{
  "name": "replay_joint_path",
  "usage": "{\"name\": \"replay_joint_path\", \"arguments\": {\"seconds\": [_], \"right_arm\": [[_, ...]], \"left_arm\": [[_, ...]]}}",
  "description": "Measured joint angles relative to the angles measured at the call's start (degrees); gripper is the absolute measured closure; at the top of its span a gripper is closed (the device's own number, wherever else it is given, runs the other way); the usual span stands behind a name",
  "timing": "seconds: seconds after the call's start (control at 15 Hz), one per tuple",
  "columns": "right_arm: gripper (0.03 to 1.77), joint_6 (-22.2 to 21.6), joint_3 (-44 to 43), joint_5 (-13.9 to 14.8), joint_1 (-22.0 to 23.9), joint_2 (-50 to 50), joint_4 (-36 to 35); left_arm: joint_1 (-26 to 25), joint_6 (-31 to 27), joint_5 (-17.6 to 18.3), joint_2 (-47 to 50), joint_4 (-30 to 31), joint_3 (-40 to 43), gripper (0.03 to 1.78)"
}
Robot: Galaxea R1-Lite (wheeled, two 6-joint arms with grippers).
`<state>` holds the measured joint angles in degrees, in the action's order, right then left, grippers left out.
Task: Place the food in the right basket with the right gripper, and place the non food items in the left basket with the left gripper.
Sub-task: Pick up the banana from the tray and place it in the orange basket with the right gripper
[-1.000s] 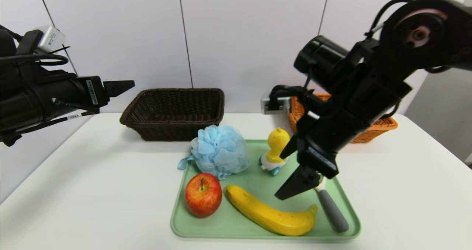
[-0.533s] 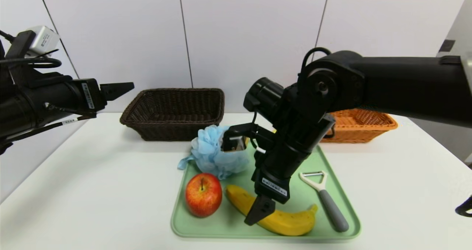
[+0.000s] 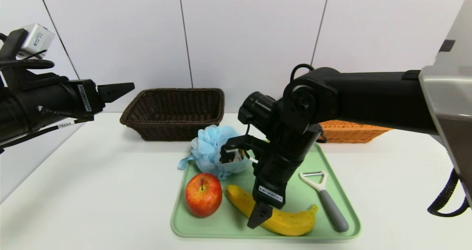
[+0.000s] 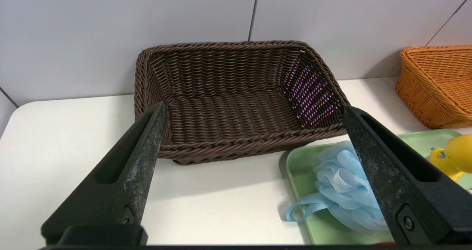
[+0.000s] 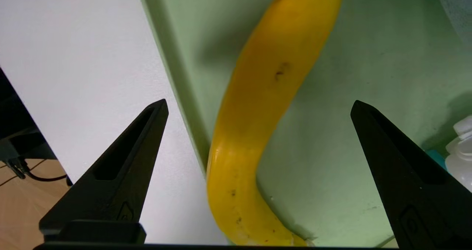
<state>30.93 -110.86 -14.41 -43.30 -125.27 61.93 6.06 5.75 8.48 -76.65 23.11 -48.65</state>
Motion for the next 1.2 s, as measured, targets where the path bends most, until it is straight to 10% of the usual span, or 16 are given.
{"name": "replay_joint_path", "arguments": {"seconds": [1.07, 1.2], "right_arm": [[0.09, -0.63, 1.02, 3.28, -0.99, -4.35, -3.19], [0.39, -1.24, 1.02, 3.34, -1.01, -4.66, -3.33]], "left_arm": [[-0.05, 1.22, -0.09, 1.77, 0.10, 1.13, 0.12], [-0.02, 1.21, -0.09, 1.99, 0.10, 1.17, 0.12]]}}
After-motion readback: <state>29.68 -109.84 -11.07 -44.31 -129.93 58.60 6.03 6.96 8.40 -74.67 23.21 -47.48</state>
